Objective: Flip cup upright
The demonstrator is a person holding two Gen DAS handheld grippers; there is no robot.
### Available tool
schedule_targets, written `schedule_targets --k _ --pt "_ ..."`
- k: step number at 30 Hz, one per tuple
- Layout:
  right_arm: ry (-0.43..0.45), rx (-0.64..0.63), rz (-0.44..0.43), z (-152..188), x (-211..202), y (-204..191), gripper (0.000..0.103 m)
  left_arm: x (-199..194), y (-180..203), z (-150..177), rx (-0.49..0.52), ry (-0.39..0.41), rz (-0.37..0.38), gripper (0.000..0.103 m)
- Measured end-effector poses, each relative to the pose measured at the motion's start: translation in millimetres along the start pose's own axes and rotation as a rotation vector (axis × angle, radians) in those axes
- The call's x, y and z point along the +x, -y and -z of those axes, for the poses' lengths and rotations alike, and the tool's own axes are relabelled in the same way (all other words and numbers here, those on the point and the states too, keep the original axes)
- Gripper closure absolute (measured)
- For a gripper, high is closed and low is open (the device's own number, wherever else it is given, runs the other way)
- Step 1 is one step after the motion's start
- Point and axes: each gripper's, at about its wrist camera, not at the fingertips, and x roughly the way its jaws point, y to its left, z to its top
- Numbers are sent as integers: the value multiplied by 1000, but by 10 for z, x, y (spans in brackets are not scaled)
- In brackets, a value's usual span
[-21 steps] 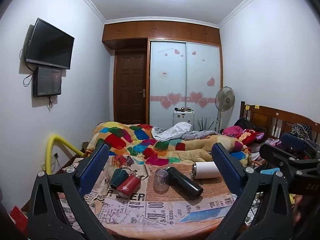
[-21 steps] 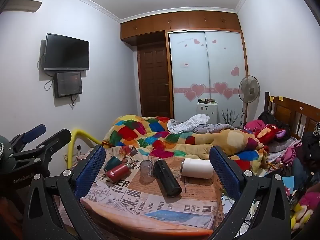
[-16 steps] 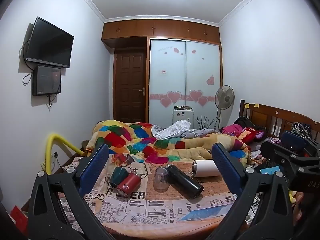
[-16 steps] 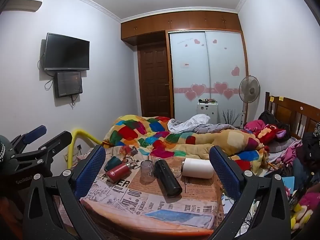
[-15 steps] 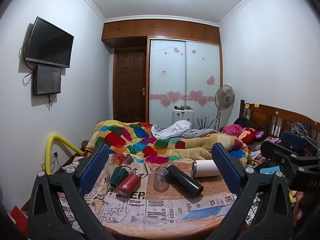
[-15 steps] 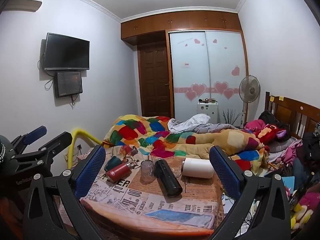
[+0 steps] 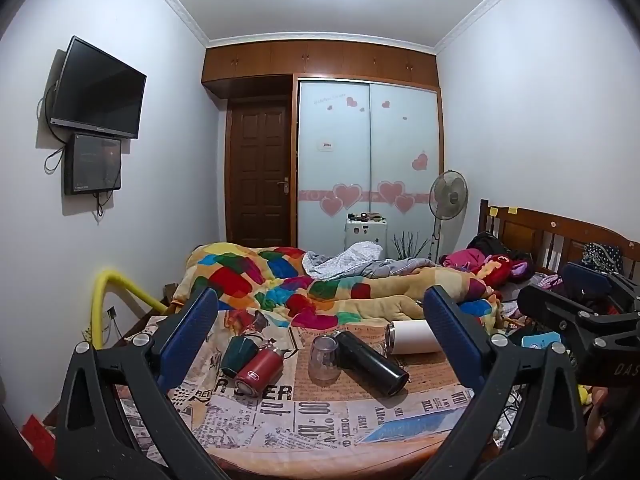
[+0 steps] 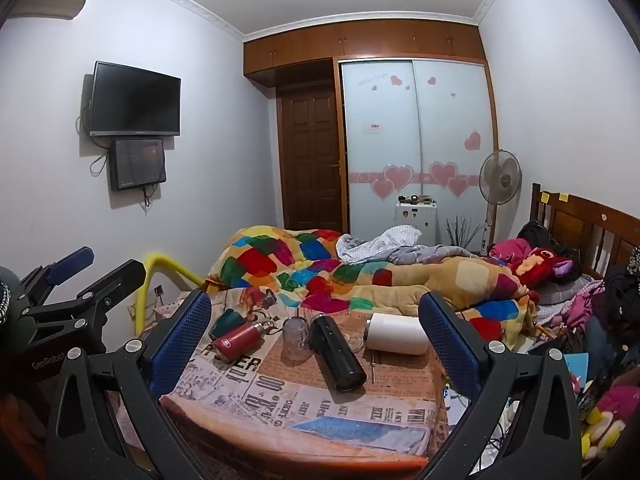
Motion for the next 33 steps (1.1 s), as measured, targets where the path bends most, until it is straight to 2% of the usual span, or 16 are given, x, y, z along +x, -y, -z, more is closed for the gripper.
schedule_targets --k 33 --pt "-16 -8 5 29 10 5 0 -41 -3 -57 10 -8 15 0"
